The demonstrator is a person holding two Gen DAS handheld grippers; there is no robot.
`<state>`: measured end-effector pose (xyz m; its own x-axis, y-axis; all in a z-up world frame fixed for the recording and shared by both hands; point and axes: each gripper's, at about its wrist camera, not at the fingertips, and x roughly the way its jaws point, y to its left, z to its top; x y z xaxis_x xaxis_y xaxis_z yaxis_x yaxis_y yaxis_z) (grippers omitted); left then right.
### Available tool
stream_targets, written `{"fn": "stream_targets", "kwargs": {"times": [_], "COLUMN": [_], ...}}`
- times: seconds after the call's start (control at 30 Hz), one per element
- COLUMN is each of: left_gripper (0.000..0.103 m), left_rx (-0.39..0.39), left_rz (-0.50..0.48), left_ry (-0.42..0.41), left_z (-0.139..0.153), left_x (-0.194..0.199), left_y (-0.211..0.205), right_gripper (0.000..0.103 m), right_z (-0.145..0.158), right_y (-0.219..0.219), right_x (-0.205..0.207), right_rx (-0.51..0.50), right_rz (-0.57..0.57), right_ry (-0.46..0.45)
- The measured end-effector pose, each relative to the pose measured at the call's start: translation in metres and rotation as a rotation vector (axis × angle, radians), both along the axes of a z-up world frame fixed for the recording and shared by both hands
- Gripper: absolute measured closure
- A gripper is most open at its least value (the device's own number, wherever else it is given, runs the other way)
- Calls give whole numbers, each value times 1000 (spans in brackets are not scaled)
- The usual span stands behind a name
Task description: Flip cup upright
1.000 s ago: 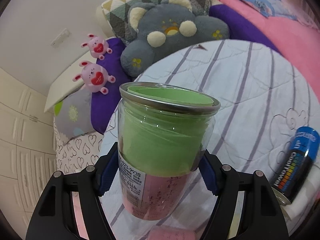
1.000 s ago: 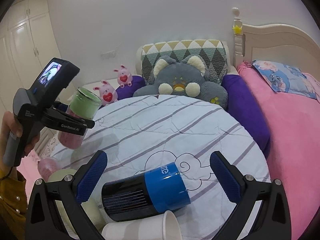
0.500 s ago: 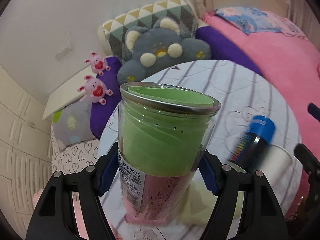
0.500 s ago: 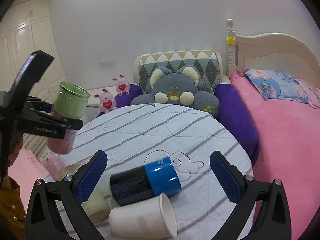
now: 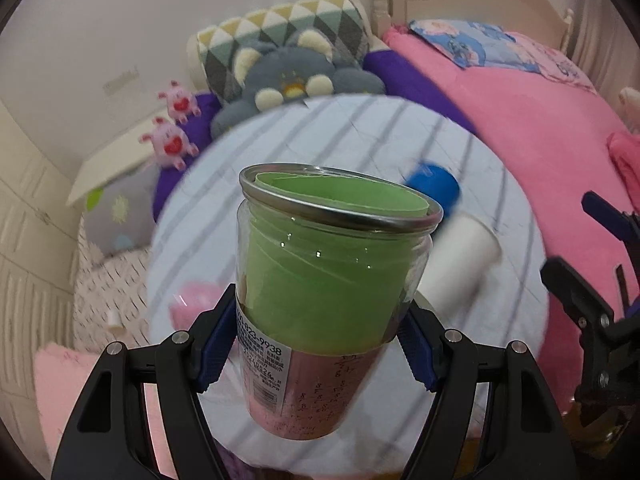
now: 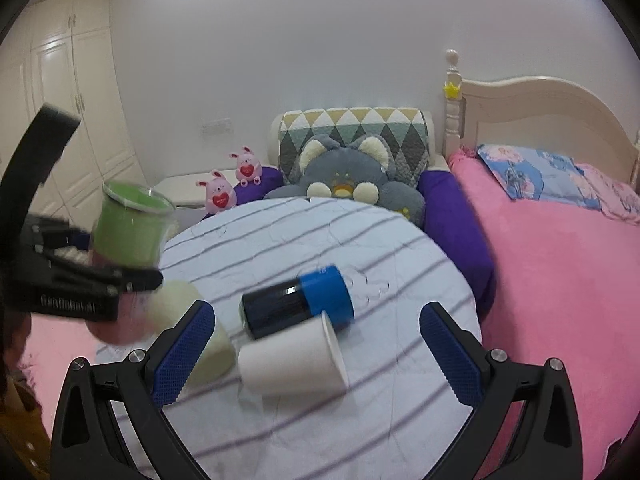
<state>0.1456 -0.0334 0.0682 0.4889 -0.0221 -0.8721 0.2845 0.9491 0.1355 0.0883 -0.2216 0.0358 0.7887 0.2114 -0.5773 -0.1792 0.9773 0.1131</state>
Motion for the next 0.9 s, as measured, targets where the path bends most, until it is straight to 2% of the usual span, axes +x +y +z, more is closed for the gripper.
{"fn": "stream_targets", "kwargs": {"times": [0.23,0.47,0.63,0.83,0.9], "left_gripper": [29,32,31,31,27], "left_rx": [-34,-63,-81,-78,-90], "left_rz": [23,82,141,180,174], "left_ry": [61,122,113,182,163], "left_z": [-33,-64,-70,-101,-105], "left_x": [-53,-79,-81,-67,-66], "left_y": [-21,-32,-30,-27,-27], "right_gripper": [0,0,0,0,0], "right_z": [-10,-29,-44,-54,-55], "right_y": [-14,-20,-22,-22,-22], "right_x": [-31,-49,-50,-50,-50], "right_rx": [-11,-25,-16,-10,-6], "right_rz": [-8,22,50,65,64], "right_ry": [29,83,125,152,158]}}
